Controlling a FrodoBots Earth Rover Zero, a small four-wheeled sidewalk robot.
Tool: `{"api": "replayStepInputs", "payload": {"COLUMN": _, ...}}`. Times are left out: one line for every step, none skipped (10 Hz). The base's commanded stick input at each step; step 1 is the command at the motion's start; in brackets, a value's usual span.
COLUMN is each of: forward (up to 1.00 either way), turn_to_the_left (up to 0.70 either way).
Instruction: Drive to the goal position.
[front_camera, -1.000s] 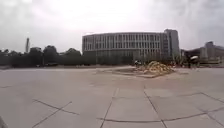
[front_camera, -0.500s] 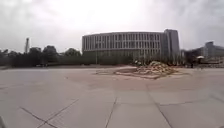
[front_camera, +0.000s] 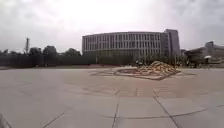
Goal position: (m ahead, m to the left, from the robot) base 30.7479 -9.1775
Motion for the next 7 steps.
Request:
{"api": "replayStepInputs", "payload": {"forward": 0.7, "turn_to_the_left": 0.03}}
{"api": "replayStepInputs", "payload": {"forward": 0.7, "turn_to_the_left": 0.19}}
{"api": "replayStepInputs", "payload": {"forward": 0.7, "turn_to_the_left": 0.28}}
{"api": "replayStepInputs", "payload": {"forward": 0.7, "turn_to_the_left": 0.2}}
{"api": "replayStepInputs", "payload": {"forward": 0.7, "turn_to_the_left": 0.03}}
{"api": "replayStepInputs", "payload": {"forward": 0.7, "turn_to_the_left": 0.0}}
{"api": "replayStepInputs", "payload": {"forward": 0.7, "turn_to_the_left": 0.0}}
